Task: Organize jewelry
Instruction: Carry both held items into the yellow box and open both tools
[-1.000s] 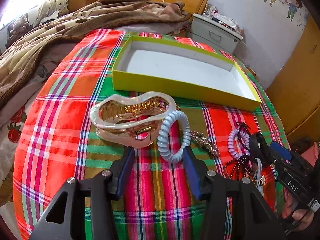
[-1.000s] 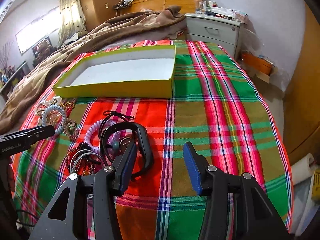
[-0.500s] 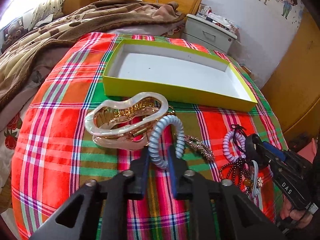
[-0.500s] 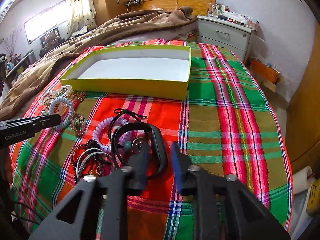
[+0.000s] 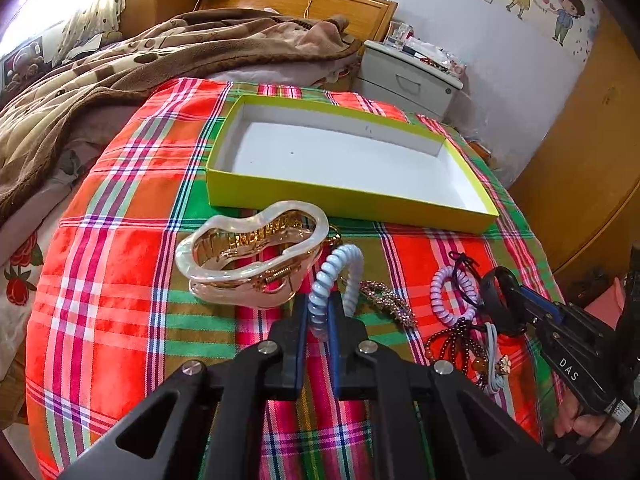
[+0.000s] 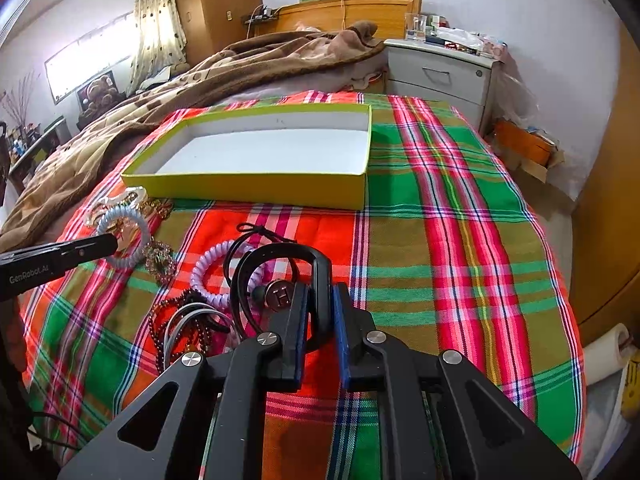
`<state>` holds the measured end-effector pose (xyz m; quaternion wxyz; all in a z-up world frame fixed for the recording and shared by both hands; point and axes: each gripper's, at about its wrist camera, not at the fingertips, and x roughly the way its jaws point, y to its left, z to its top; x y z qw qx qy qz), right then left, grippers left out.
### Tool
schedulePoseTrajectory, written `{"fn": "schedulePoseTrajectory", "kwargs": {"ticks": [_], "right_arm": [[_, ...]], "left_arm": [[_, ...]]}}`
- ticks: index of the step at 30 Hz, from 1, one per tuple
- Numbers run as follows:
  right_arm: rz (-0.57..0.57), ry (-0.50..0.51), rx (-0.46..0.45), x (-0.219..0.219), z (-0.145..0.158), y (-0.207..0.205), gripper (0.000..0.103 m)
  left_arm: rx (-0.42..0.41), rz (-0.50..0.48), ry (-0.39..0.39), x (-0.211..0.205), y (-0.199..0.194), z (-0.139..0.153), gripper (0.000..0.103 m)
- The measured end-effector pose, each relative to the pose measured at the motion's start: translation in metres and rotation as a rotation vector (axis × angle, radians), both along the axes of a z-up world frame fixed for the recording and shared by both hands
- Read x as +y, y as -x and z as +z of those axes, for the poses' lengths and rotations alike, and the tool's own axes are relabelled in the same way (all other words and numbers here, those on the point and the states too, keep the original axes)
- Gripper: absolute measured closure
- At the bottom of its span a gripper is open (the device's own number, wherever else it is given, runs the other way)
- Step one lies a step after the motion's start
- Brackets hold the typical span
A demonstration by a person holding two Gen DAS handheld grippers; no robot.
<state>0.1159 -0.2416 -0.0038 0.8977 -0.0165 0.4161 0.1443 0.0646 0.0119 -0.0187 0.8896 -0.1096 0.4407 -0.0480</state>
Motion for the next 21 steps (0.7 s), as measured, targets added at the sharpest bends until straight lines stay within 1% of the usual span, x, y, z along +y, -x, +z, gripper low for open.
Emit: {"fn": "schedulePoseTrajectory", "kwargs": {"ticks": [10,15,21], "right_arm": [[-0.03,-0.011,-0.055,-0.005,0.024,-0.004,0.09],[-0.039,0.0,-0.073,-0.004,0.038,-0.015,0.09],[-0.037,-0.003,-0.093,0.003,0.055,-0.042,0.09]], "left_arm": [[-0.069,-0.024,0.006,-0.001,0.0,0.029,0.093],[-0.088,-0.026,0.017,0.003,-0.011,0.043,0.093],[-0.102,-0.028,0.019,0.011,-0.037,0.059,0.093]]}}
